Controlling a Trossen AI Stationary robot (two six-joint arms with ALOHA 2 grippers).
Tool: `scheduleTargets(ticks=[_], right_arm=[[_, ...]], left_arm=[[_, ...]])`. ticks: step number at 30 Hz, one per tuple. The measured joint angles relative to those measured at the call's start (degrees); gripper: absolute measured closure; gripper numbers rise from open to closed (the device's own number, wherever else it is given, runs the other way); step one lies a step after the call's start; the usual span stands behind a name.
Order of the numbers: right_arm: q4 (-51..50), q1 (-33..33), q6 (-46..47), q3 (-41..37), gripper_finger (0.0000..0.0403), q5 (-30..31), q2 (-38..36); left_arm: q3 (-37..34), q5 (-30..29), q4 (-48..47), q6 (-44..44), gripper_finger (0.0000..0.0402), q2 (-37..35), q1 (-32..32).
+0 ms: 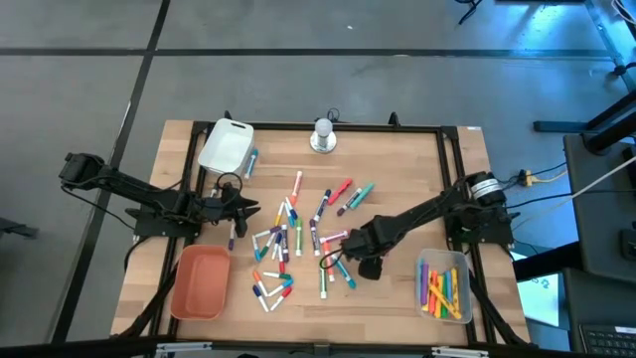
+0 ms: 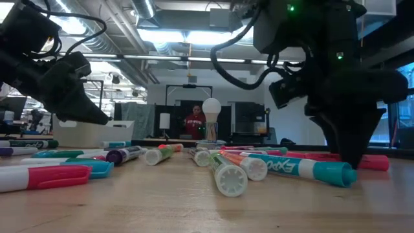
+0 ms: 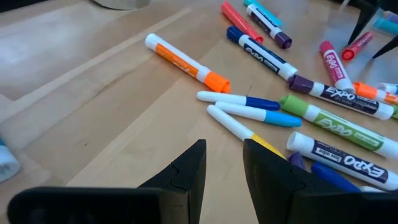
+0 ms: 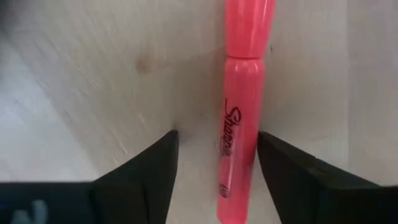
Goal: Pick & Place Markers
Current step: Put the pink highlighter pen into the transparent bin
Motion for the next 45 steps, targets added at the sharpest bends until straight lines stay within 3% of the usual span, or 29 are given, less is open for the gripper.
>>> scheduleTargets(ticks=[4,11,18,28,34,37,41,45], right_arm=[[0.9,-0.02,-1.41,-0.09,0.0217,-2.79,1.18],[-0.45,0.06,-4.07,1.01,0.0341,-2.73,-0.29],[-6.51,0.41,4.36,5.13,0.0341,-1.56,-4.09],[-37.14,12.77,42.31,19.84,0.0341,4.53,-12.38],[-39.28,21.96,59.01,20.28,0.0341,-1.15,-15.87],[-38.6,25.9,65.86,17.36,0.0341,-6.74,-15.78],[-38.56,29.88,70.17,12.26,0.0335,-14.58,-15.66],[-37.75,31.8,70.7,7.1,0.0288,-18.71,-15.51]], left_arm=[[0.0,-0.03,0.03,-0.01,0.03,0.0,-0.01],[0.0,-0.07,0.04,0.0,0.03,0.02,0.0],[0.0,-0.03,0.06,-0.3,0.03,0.02,-0.02],[0.0,0.73,-0.98,-1.26,0.03,0.02,-0.01],[0.0,2.37,-1.23,-2.38,0.03,0.3,0.0],[-0.02,3.07,-1.49,-3.02,0.03,0.65,0.0],[-0.02,2.99,-1.86,-3.04,0.03,0.72,0.0],[-0.02,1.73,-1.95,-3.04,0.03,0.72,0.0]])
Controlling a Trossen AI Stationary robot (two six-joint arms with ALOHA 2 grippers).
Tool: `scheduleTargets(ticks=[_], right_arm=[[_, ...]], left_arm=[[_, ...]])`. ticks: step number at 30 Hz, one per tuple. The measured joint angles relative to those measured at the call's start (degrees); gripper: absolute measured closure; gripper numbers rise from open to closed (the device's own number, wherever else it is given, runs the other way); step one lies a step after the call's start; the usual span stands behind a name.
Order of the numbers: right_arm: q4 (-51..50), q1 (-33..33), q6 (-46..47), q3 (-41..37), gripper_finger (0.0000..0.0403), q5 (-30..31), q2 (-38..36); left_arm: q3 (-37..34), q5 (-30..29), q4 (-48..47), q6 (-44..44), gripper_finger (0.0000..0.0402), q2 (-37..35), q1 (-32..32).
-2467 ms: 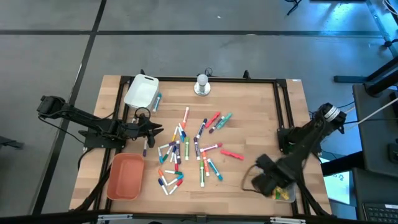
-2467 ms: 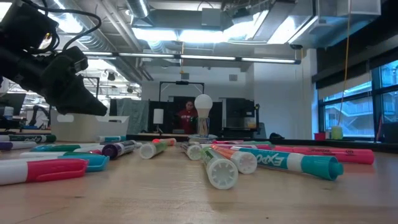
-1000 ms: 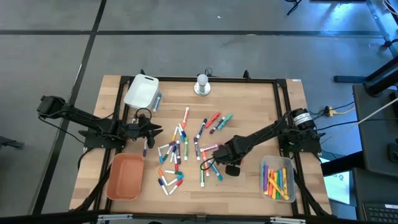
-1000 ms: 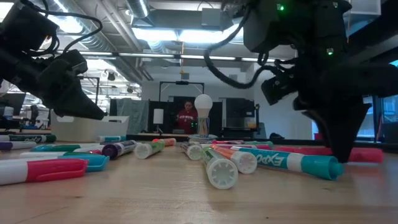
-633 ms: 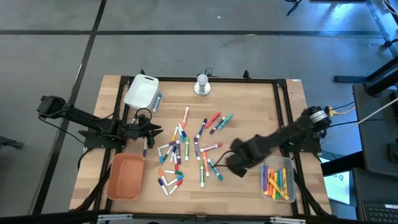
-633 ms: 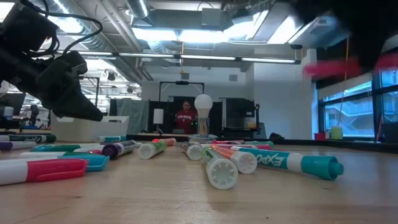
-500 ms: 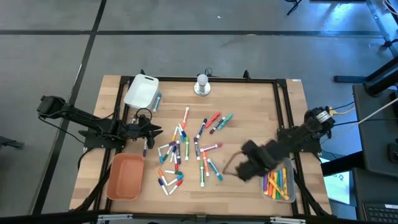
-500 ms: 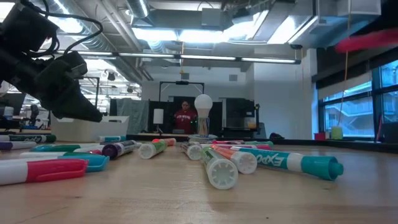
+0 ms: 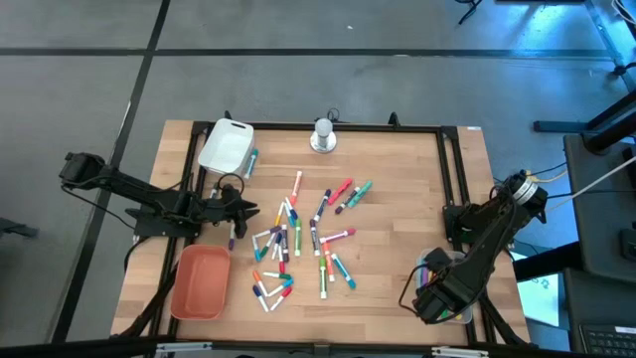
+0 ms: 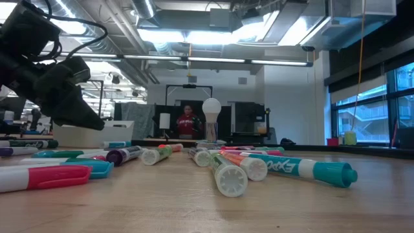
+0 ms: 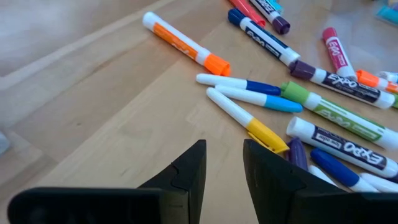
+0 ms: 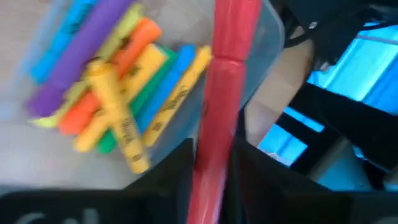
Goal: Pick & Place Markers
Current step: Put the pink highlighter pen into the transparent bin, then put the light blue highlighter pen into the transparent bin
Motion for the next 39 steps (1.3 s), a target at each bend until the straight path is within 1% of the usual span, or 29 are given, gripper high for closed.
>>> scheduleTargets(ticks=[4,9,11,14,17,20,23,24,25,26,28,30,33,37,39], right_arm=[[2.6,0.09,-1.37,-3.29,0.0243,-0.06,-0.5],[4.71,0.06,-2.44,-3.81,0.0219,0.89,-0.84],[4.73,0.06,-4.47,-3.27,0.0217,3.1,-0.89],[4.74,-0.92,-8.57,-2.42,0.0216,8.65,-0.93],[4.87,-3.52,-14.24,-1.64,0.0215,16.67,-0.93],[5.79,-6.91,-26.43,-1.44,0.0215,27.36,-0.93],[9.06,-10.67,-43.9,-1.44,0.0215,42.44,-0.93],[10.68,-12.03,-50.97,-1.44,0.0215,47.26,-0.93],[12.65,-13.39,-58.97,-1.46,0.0216,51.13,-0.93],[15.34,-14.94,-66.75,-1.65,0.0218,53.05,-0.95],[19.81,-18.54,-81.51,-1.99,0.0226,52.29,-0.94],[23.3,-23.14,-91.8,-2.05,0.0237,49.63,-0.82],[25.75,-31.69,-101.59,-2.05,0.0251,45.09,-0.73],[26.73,-43.38,-112.49,-2.05,0.0262,35.24,-0.71],[27.88,-48.93,-117.6,-2.05,0.0265,32.05,-0.71]], left_arm=[[0.0,-1.3,0.02,-0.04,0.03,0.0,0.0],[0.0,-1.81,0.04,-0.42,0.03,0.0,0.0],[0.0,-2.04,0.05,-0.42,0.03,0.0,0.0],[0.0,-3.11,0.06,-0.43,0.03,0.0,0.0],[0.0,-3.38,0.07,-0.42,0.03,0.0,0.0],[0.0,-3.64,0.09,-0.42,0.03,0.0,0.0],[0.0,-5.1,0.09,-0.42,0.03,0.0,0.0],[0.0,-5.61,0.09,-0.42,0.03,0.0,0.0],[0.0,-6.15,0.11,-0.42,0.03,0.0,0.0],[0.0,-6.61,0.11,-0.42,0.03,0.0,0.0],[0.0,-7.41,0.11,-0.42,0.03,0.0,0.0],[0.0,-7.95,0.11,-0.37,0.03,0.0,0.0],[0.0,-8.23,0.11,0.5,0.03,0.0,0.06],[0.0,-8.23,0.11,0.6,0.03,0.0,0.04],[0.0,-8.23,0.09,0.89,0.03,-0.01,0.06]])
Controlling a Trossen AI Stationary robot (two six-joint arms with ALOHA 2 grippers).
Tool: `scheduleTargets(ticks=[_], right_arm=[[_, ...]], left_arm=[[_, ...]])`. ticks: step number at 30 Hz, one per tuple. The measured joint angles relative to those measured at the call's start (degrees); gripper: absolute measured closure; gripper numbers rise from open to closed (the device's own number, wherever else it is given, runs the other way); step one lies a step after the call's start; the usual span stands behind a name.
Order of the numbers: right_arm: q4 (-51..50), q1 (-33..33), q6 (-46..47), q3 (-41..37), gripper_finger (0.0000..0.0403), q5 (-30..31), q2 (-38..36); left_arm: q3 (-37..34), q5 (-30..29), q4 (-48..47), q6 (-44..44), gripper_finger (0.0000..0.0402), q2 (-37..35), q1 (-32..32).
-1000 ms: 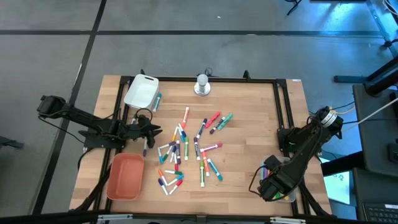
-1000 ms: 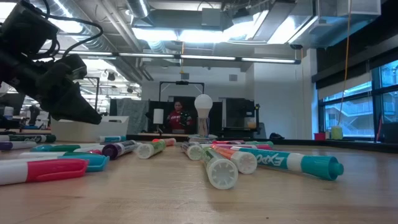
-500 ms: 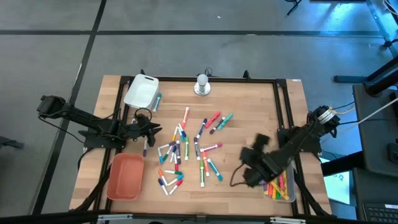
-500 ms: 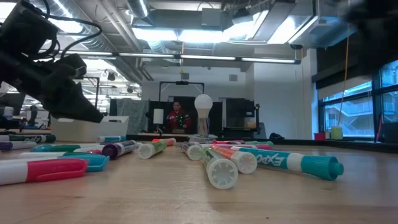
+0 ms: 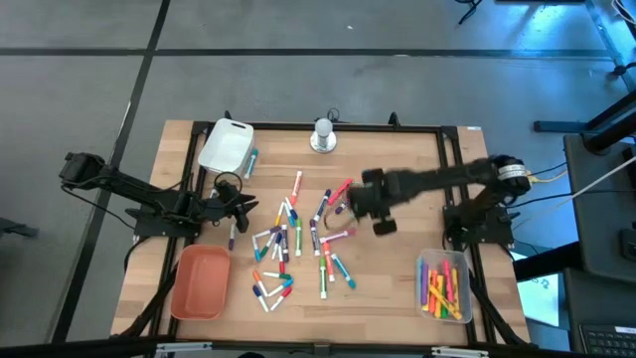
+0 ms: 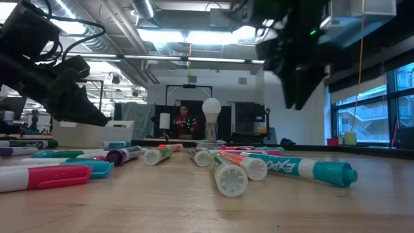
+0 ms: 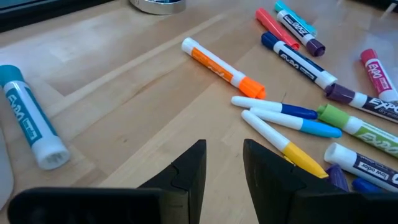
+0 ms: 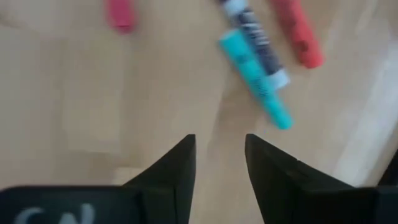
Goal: Pick & Place Markers
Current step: Put the light blue highlighter pen into the transparent bin
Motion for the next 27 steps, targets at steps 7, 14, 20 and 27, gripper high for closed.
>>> scheduleTargets(ticks=[7,14,20,27], right_arm=[[10.22,-14.06,-11.6,0.0,0.027,-4.82,0.0],[11.2,-20.53,-18.08,0.0,0.027,-13.71,2.62],[10.61,-21.16,-16.54,0.0,0.0256,-16.32,8.6],[11.74,-20.84,-18.93,0.0,0.0191,-15.41,14.14]], left_arm=[[0.0,0.13,-0.13,1.61,0.03,0.01,0.01],[0.0,0.12,-0.39,1.92,0.03,0.0,0.0],[0.0,-0.52,-0.39,2.72,0.03,0.01,0.01],[0.0,-0.9,-0.42,2.75,0.03,0.01,0.01]])
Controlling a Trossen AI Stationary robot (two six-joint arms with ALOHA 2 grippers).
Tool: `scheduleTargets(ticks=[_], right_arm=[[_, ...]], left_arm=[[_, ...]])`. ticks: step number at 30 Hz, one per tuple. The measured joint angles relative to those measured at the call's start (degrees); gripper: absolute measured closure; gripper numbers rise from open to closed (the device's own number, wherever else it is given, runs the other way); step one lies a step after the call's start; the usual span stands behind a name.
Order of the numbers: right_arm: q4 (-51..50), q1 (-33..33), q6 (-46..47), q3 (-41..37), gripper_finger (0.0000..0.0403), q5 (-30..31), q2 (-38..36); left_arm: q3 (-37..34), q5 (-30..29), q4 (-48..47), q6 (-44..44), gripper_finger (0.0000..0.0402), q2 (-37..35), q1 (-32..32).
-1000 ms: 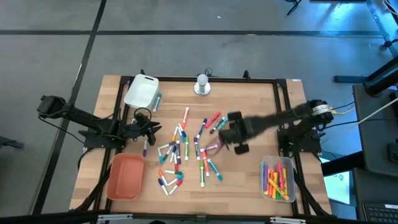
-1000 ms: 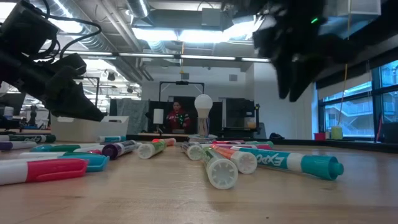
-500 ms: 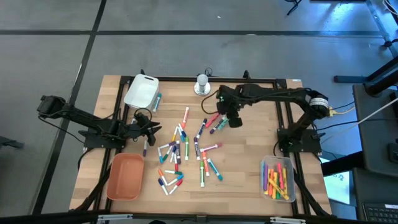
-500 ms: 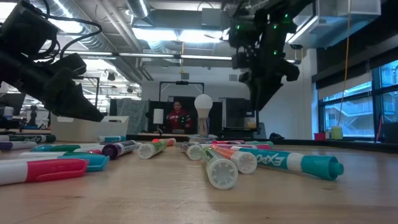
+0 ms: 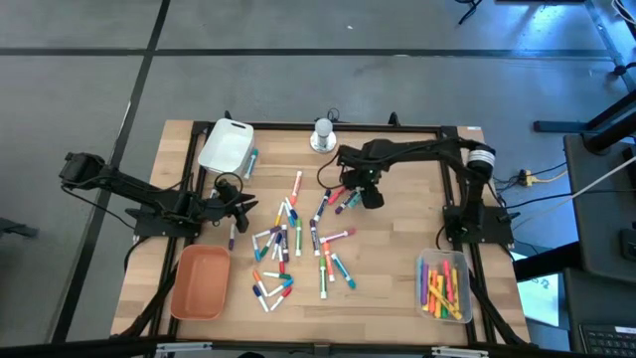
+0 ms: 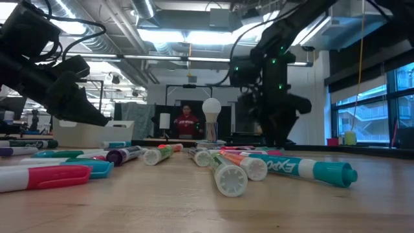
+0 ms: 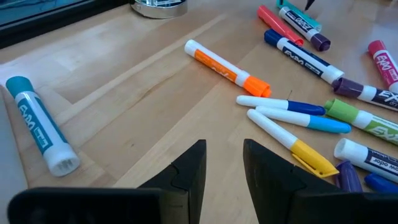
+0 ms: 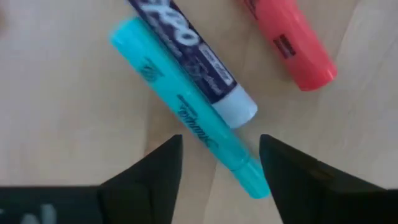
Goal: Pick & Place Markers
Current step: Put the light blue highlighter pen into the transparent bin
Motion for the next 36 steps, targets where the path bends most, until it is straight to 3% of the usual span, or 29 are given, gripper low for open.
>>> scheduleTargets(ticks=[4,7,17,23,30,36], right_arm=[[-0.36,0.0,0.5,0.13,0.0174,2.26,2.72],[-0.96,0.13,3.68,0.34,0.0187,1.1,4.21],[-5.3,2.11,14.67,0.26,0.0342,0.22,4.71],[-10.87,7.5,29.35,0.01,0.0341,0.23,4.78],[-19.42,19.02,43.51,0.82,0.0341,-0.07,3.79],[-19.35,28.6,61.71,1.09,0.0341,6.23,-3.95]], left_arm=[[0.0,-0.02,0.0,-0.01,0.03,-0.02,0.0],[0.0,0.17,-0.02,0.02,0.03,-0.02,0.0],[0.0,0.3,-0.03,0.0,0.03,-0.02,0.0],[0.0,0.95,-0.04,-0.01,0.03,-0.02,-0.01],[0.0,0.97,-0.04,-0.03,0.03,-0.02,0.0],[0.0,0.99,-0.04,-0.29,0.03,-0.02,0.0]])
